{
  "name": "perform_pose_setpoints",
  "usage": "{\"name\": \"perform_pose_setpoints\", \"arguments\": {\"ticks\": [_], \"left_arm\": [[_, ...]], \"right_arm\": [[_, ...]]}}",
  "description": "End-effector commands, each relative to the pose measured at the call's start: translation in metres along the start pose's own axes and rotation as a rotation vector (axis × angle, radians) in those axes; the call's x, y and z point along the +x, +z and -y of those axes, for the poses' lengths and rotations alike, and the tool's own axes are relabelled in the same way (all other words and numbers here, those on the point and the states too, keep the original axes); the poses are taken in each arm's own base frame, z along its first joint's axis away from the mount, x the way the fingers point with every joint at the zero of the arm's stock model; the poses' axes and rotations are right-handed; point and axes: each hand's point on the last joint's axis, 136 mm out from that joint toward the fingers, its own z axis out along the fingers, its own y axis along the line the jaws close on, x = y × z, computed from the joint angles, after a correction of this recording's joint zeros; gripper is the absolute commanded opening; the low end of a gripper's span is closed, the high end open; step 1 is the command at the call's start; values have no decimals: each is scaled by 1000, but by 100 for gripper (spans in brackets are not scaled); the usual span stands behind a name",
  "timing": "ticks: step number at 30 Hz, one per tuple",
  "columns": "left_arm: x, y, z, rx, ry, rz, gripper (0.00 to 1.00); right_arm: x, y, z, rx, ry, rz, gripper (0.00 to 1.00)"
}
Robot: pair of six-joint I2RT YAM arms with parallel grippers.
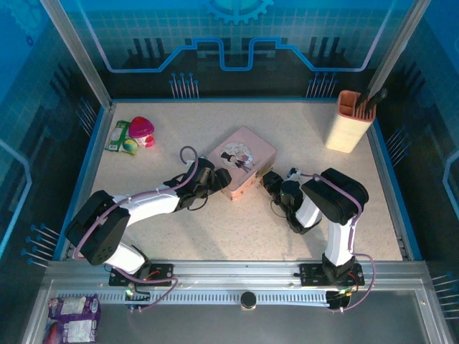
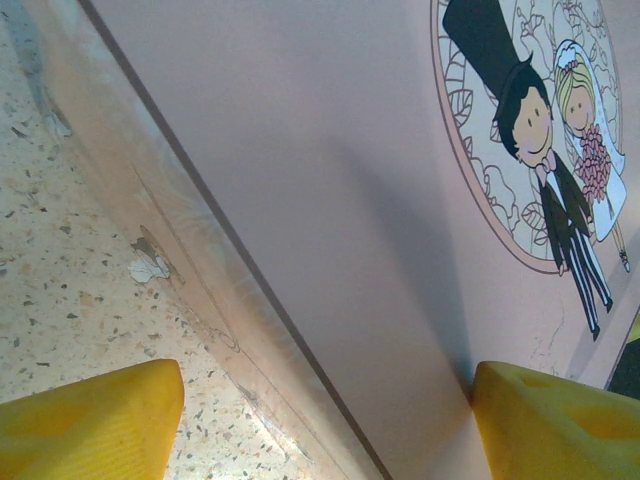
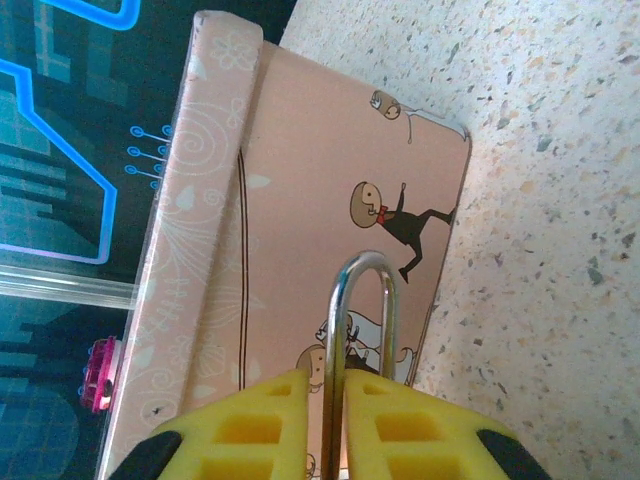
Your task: Unlock the padlock with the key
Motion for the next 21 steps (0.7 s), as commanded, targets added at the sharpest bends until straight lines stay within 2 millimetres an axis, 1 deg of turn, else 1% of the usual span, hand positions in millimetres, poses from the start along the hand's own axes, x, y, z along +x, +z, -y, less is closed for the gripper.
{"name": "perform_pose_setpoints", "arguments": {"ticks": [1, 4, 7, 11, 14, 17, 21], "left_arm": [[6, -5, -37, -114, 13, 7, 76], [-2, -16, -42, -96, 6, 47, 77], [-14, -34, -46, -75, 30, 94, 78], [-27, -58, -49, -66, 148, 135, 82], [-28, -75, -56, -109, 208, 120, 82], [-24, -88, -60, -141, 234, 89, 82], [-19, -99, -61, -146, 267, 58, 81]], "right_arm": [[-14, -4, -12, -39, -6, 25, 0], [-16, -12, -9, -31, -37, 1, 0], [-16, -25, -3, 13, -77, -58, 0], [-6, -44, -8, 57, -188, -206, 0], [7, -62, -18, 92, -336, -355, 0], [12, -85, -28, 76, -425, -430, 0], [23, -110, -24, 94, -458, -532, 0]]}}
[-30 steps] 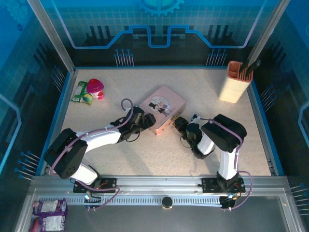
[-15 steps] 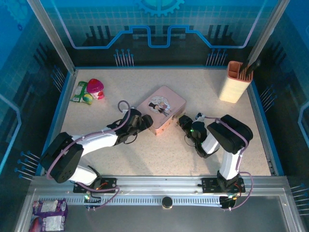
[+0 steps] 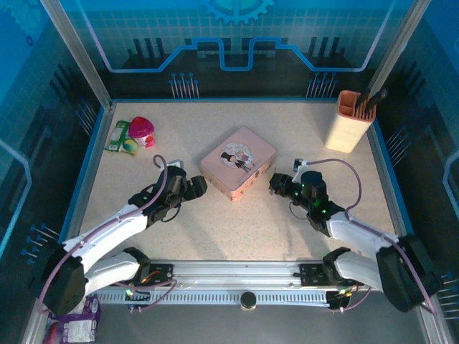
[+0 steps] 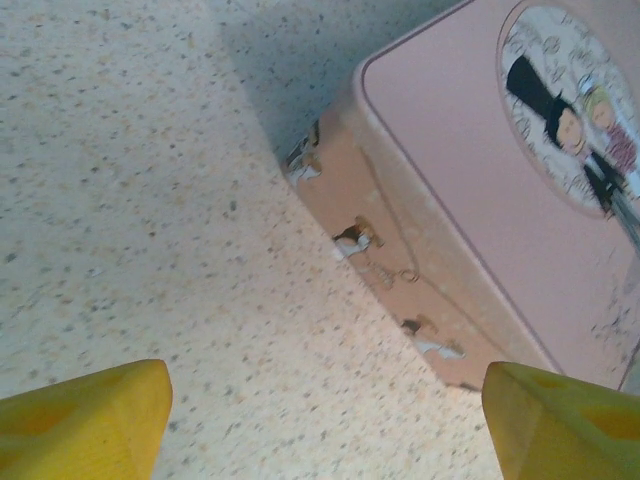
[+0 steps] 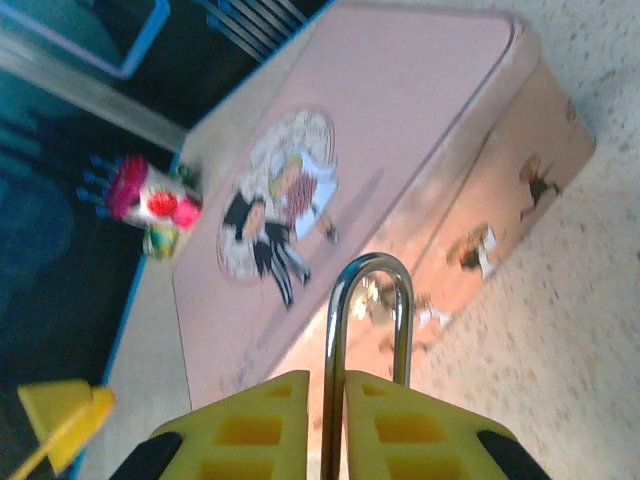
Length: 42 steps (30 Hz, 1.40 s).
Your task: Unlock the padlock with the key
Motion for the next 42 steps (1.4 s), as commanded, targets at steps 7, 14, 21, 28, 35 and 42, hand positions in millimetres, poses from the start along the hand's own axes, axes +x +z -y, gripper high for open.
{"name": "perform_pose_setpoints", "arguments": {"ticks": [7, 14, 21, 28, 35, 42], "left_arm": [[8, -15, -12, -58, 116, -58, 81], [7, -19, -18, -62, 107, -24, 81], [-5, -30, -24, -82, 127, 54, 82], [-19, -41, -31, -103, 156, 147, 83], [-20, -42, -34, -107, 148, 161, 83], [-24, -46, -37, -119, 147, 196, 84]], "right_arm": [[69, -40, 41, 185, -103, -339, 0], [89, -48, 70, 304, -119, -438, 0], [93, -55, 89, 412, -114, -458, 2], [88, -65, 101, 497, -95, -428, 20], [83, -74, 105, 524, -81, -387, 27], [81, -83, 108, 545, -72, -363, 38]]}}
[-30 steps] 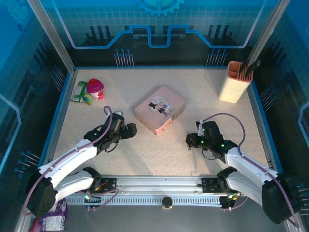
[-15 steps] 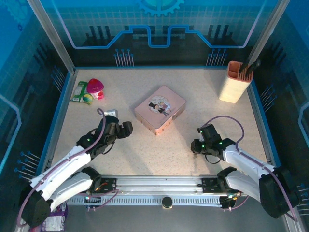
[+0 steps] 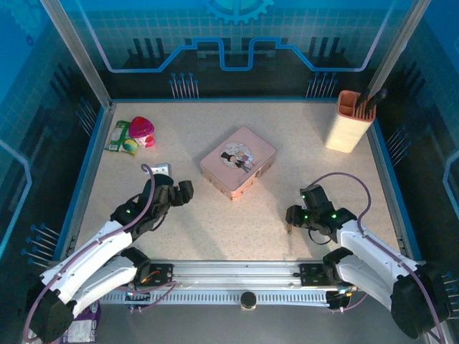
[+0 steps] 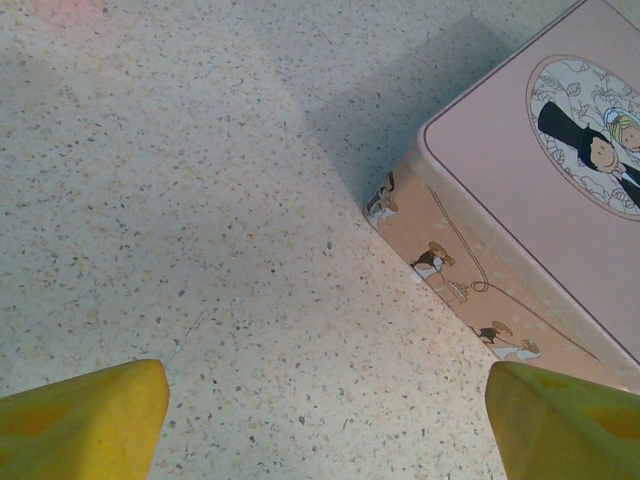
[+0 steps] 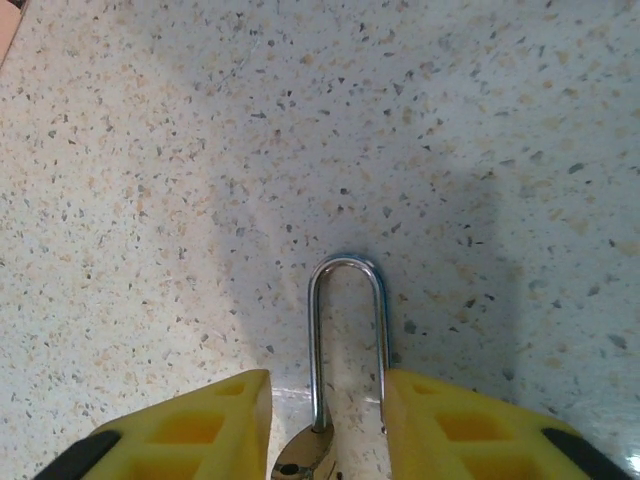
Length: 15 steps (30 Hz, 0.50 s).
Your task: Unlock the padlock with the key
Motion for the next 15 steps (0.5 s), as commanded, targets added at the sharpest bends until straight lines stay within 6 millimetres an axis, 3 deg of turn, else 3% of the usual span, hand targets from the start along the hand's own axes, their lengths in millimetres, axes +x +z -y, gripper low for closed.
{"name": "perform_pose_setpoints", "arguments": {"ticks": [1, 4, 5, 8, 11, 15], "left_arm": [[-5, -1, -10, -39, 11, 42, 85], [-9, -2, -14, -61, 8, 66, 87], [-10, -3, -16, -71, 7, 75, 93], [-17, -5, -19, -94, 4, 105, 99], [-25, -8, -24, -124, 5, 144, 99], [-39, -16, -33, -174, -11, 216, 99]], "right_arm": [[1, -5, 11, 44, 25, 4, 39], [-1, -11, 13, 58, 15, 13, 44], [-2, -14, 13, 61, 9, 20, 45], [-7, -23, 15, 82, 0, 44, 52], [-14, -35, 16, 102, -8, 77, 66], [-31, -57, 15, 124, -14, 148, 76]]}}
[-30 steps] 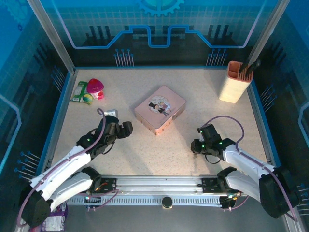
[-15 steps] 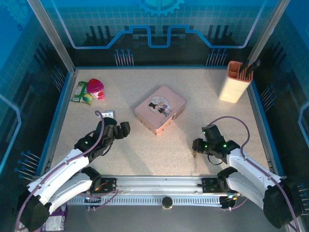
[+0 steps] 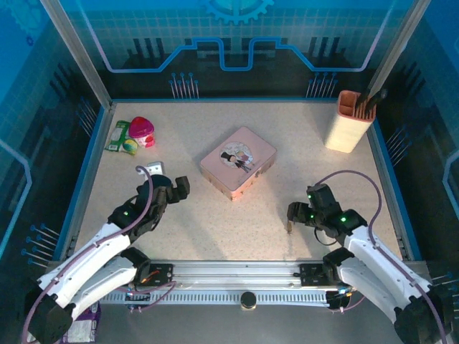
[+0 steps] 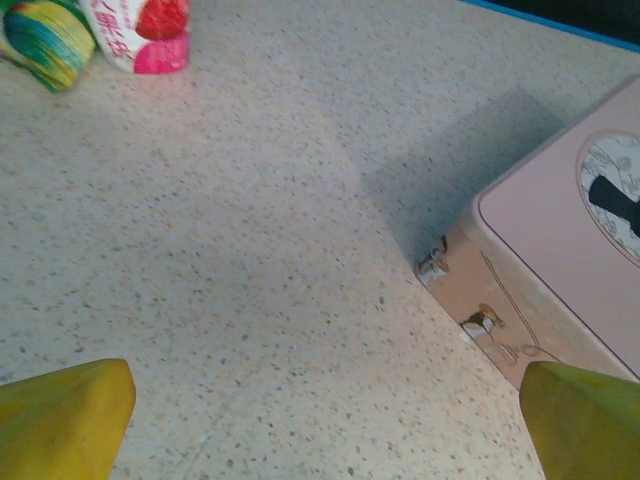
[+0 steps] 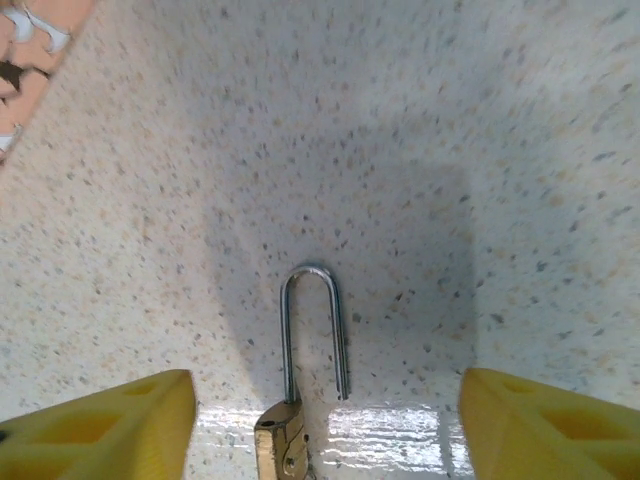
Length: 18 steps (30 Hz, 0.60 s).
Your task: Unlock the padlock with the key
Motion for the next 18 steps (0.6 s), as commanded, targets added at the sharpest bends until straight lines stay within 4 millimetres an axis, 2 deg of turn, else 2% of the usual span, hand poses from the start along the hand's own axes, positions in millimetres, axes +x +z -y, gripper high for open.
{"name": "perform_pose_setpoints", "arguments": {"ticks": [1, 4, 10, 13, 15, 18], "left_arm": [[-22, -5, -16, -82, -12, 115, 99], [-30, -4, -20, -104, -34, 178, 99], [-41, -2, -26, -116, -73, 311, 99], [-49, -2, -29, -140, 1, 393, 99], [-53, -2, -29, -148, 66, 457, 99], [-56, -2, -34, -164, 112, 520, 99]], "right_arm": [[-18, -22, 11, 70, 2, 64, 79], [-33, -35, 11, 86, 5, 124, 87], [-59, -57, 9, 100, -3, 236, 93], [-74, -70, 7, 93, -25, 317, 94], [-82, -77, 0, 58, -69, 374, 100], [-94, -88, -6, 22, -120, 470, 100]]}}
